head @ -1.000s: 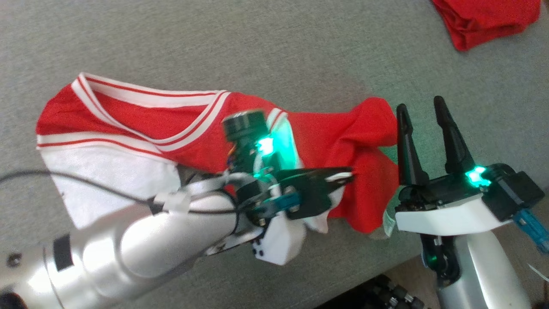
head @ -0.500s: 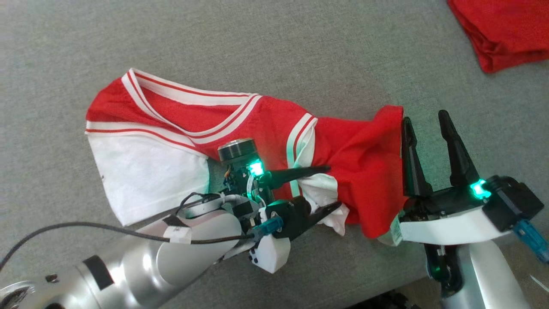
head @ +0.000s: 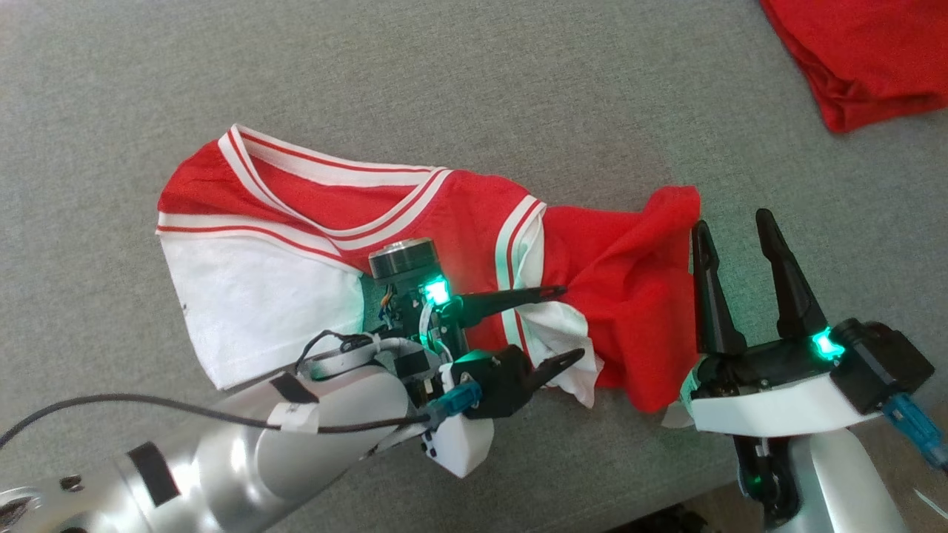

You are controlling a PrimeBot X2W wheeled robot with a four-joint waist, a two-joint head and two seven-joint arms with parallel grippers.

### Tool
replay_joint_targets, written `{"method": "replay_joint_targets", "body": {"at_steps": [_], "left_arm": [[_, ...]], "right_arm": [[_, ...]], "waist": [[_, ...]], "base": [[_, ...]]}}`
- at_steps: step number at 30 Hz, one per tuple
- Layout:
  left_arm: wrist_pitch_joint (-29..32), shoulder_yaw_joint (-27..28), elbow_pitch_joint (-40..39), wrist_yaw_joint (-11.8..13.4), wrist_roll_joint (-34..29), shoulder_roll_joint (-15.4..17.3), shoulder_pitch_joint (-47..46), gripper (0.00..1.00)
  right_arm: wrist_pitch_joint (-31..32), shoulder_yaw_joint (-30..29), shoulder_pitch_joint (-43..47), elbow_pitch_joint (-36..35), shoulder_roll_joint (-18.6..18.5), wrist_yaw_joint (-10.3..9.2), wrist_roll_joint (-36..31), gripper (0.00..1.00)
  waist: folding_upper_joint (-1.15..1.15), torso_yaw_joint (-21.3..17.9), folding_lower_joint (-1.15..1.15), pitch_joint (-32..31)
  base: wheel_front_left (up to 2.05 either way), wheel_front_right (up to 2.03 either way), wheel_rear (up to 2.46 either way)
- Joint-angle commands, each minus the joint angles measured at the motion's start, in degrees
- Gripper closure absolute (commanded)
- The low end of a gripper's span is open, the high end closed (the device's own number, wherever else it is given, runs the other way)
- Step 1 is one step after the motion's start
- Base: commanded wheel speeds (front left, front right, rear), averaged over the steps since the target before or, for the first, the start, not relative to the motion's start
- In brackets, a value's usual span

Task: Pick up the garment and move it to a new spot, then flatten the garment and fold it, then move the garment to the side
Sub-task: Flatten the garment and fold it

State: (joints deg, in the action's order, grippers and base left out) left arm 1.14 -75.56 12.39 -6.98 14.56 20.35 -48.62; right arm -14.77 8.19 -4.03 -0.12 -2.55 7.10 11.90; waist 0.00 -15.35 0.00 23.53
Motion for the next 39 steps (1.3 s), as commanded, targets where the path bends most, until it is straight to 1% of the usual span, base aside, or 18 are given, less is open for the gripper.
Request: {"method": "replay_joint_targets", "body": {"at_steps": [1,7,14,22,29,30,31,32,33,35,36,39], "left_arm": [[0.9,2.2,-3.2,0.9,-0.2,1.4,-0.4,0.0],[2.3,2.2,-6.3,1.3,-0.2,3.0,0.1,0.0],[3.2,2.2,-8.5,1.8,-1.0,3.8,0.2,0.0],[4.5,2.2,-12.4,2.9,-1.6,6.4,0.5,0.0],[6.0,2.2,-13.5,2.3,-1.8,7.8,0.2,0.0],[6.1,2.2,-13.6,2.2,-1.9,7.9,0.1,0.04],[6.1,2.2,-13.8,2.1,-1.9,8.0,0.1,0.49],[6.2,2.2,-13.9,2.1,-1.9,8.1,0.1,0.6],[6.3,2.2,-14.0,2.0,-1.8,8.2,0.1,0.65],[6.4,2.2,-14.3,1.9,-1.7,8.5,0.1,0.87],[6.5,2.2,-14.5,1.8,-1.7,8.6,0.1,1.0],[6.5,2.2,-15.1,1.7,-1.9,8.9,-0.1,1.0]], "right_arm": [[-0.2,1.2,0.3,-1.6,-0.3,0.39,-0.3,0.0],[-0.2,1.2,0.6,-1.7,-0.3,0.39,-0.3,0.0],[-0.2,1.3,0.5,-1.6,-0.3,0.39,-0.7,0.0],[-0.2,1.3,0.7,-1.4,-0.3,0.39,-0.8,0.0],[-0.2,1.6,0.3,-1.4,-0.3,0.39,-0.4,0.0],[-0.2,1.6,0.2,-1.4,-0.3,0.39,-0.3,0.0],[-0.2,1.6,0.1,-1.4,-0.3,0.39,-0.2,0.0],[-0.2,1.5,0.0,-1.3,-0.3,0.39,-0.1,0.0],[-0.2,1.5,0.0,-1.3,-0.3,0.39,-0.1,0.0],[-0.2,1.5,-0.1,-1.3,-0.3,0.39,0.1,0.0],[-0.2,1.5,-0.1,-1.2,-0.3,0.39,0.1,0.0],[-0.2,1.5,-0.1,-1.2,-0.3,0.39,0.3,0.0]], "waist": [[0.0,0.0,0.0,-0.1],[0.0,0.3,0.0,0.0],[0.0,0.3,0.0,-0.2],[0.0,0.4,0.0,-0.7],[0.0,0.4,0.0,0.1],[0.0,0.3,0.0,0.1],[0.0,0.3,0.0,0.2],[0.0,0.3,0.0,0.2],[0.0,0.2,0.0,0.3],[0.0,0.1,0.0,0.2],[0.0,0.0,0.0,0.2],[0.0,0.0,0.0,0.2]], "base": [[0.0,0.0,0.0],[0.0,0.0,0.0],[0.0,0.0,0.0],[0.0,0.0,0.0],[0.0,0.0,0.0],[0.0,0.0,0.0],[0.0,0.0,0.0],[0.0,0.0,0.0],[0.0,0.0,0.0],[0.0,0.0,0.0],[0.0,0.0,0.0],[0.0,0.0,0.0]]}}
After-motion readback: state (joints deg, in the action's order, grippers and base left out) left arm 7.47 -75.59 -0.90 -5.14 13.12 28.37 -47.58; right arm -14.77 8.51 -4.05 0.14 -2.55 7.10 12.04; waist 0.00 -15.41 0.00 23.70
